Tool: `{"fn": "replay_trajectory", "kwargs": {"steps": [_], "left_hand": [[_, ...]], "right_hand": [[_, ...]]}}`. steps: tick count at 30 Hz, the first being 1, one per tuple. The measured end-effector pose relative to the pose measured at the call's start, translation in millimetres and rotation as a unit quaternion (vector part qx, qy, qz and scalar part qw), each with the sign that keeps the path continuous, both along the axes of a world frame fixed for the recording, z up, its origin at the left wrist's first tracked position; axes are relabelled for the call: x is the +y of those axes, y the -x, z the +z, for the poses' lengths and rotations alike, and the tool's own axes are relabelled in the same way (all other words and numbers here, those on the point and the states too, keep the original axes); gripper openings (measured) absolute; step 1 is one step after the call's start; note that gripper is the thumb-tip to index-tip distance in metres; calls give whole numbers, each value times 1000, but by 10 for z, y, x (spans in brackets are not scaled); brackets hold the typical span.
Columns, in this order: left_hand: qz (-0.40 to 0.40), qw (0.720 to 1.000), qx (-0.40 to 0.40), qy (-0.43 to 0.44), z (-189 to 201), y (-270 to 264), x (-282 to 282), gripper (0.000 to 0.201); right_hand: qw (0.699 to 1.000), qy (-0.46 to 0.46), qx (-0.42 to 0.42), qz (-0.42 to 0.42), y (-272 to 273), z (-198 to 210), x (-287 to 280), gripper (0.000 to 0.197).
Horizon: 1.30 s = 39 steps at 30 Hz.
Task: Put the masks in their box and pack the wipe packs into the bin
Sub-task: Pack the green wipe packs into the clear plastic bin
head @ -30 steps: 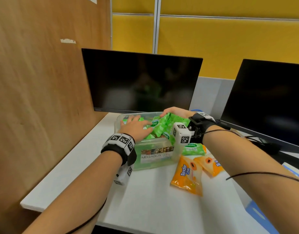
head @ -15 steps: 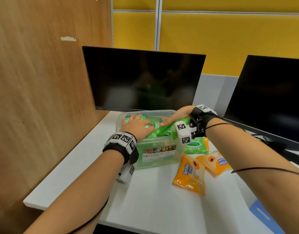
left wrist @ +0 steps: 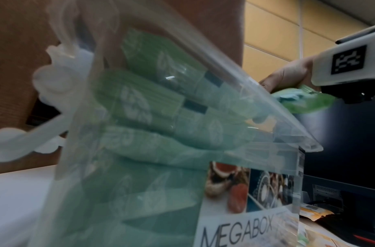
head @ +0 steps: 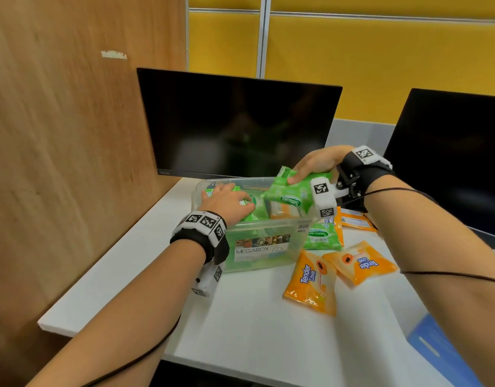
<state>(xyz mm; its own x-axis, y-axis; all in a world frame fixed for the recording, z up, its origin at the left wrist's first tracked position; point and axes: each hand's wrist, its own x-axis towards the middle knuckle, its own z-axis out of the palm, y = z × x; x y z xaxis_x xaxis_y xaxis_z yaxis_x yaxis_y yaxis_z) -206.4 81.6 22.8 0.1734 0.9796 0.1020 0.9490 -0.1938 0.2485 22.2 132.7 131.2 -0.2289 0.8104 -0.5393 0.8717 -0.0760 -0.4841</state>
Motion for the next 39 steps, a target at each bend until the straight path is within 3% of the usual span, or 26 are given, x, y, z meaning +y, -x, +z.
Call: {"fn": "replay_trajectory", "kwargs": {"steps": [5, 10, 14, 18, 19, 22, 24, 27, 29, 33, 36, 38, 39], "left_hand": [[2, 1000, -4, -4, -8, 3, 13, 39], [-2, 1000, -8, -8, 2, -2, 11, 39], [-2, 1000, -9, -9, -12, 5, 17, 39], [1, 1000, -2, -9, -11, 2, 27, 40], [1, 1000, -2, -9, -11, -2, 27, 40], [-1, 1000, -8, -11, -22, -2, 33, 38], [-3, 1000, -7, -12, -28, 1, 36, 38], [-3, 1000, -4, -12, -27, -2, 33, 38], [-3, 1000, -1, -16, -21, -1, 26, 39], [-3, 1000, 3, -18, -17, -8, 27, 38], [-2, 1000, 2, -17, -13, -10, 23, 39], [-3, 1000, -1, -12, -17, -2, 33, 39], [-4, 1000, -2, -11, -20, 5, 38, 39]], "right_hand": [[995, -62, 36, -68, 24, -132, 62, 45], [980, -112, 73, -146, 208, -335, 118, 46], [968, -217, -93, -90, 462, -381, 7, 31], [994, -23, -97, -38, 610, -579, 8, 56], [995, -12, -92, -41, 580, -632, 50, 56], [991, -55, -100, -68, 484, -756, 131, 52], [990, -61, -120, -38, 480, -765, -4, 54], [990, -78, -105, -45, 501, -824, -194, 42], [992, -55, -84, -77, 487, -848, -228, 45], [988, -35, -126, -82, 405, -948, -90, 56], [992, -79, -68, -66, 457, -865, -185, 39], [986, -141, 39, -85, 404, -731, -191, 34], [965, -192, 135, -114, 336, -658, -182, 33]]}}
